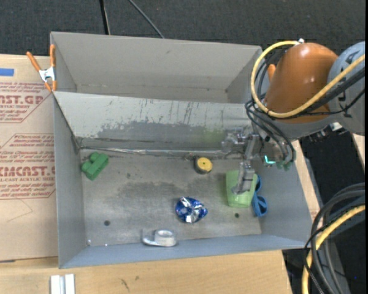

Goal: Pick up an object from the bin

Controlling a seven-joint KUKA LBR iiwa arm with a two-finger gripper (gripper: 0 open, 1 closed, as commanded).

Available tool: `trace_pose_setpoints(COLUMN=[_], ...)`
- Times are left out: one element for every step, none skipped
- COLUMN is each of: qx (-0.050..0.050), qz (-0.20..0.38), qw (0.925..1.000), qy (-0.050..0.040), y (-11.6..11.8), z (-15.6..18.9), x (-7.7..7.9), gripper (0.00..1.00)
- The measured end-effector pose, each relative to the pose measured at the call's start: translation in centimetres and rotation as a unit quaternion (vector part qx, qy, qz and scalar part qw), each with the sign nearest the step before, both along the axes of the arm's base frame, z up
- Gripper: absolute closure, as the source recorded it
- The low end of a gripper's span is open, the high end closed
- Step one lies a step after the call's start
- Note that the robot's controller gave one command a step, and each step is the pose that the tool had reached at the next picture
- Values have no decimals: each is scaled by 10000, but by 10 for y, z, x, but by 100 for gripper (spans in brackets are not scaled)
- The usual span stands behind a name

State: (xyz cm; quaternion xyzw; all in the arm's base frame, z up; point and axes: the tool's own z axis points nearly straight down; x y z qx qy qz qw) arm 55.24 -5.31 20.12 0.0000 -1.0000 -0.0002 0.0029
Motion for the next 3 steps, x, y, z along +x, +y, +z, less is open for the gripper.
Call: trace_pose_setpoints(qx=[13,4,-13], qz=[1764,1774,1806], qw=[9843,9841,9835], qy=[-11,-32,-78], y=[-79,-78,-62], z=[-134,-132,4], x=[-19,-17,-12], gripper=[0,100,100])
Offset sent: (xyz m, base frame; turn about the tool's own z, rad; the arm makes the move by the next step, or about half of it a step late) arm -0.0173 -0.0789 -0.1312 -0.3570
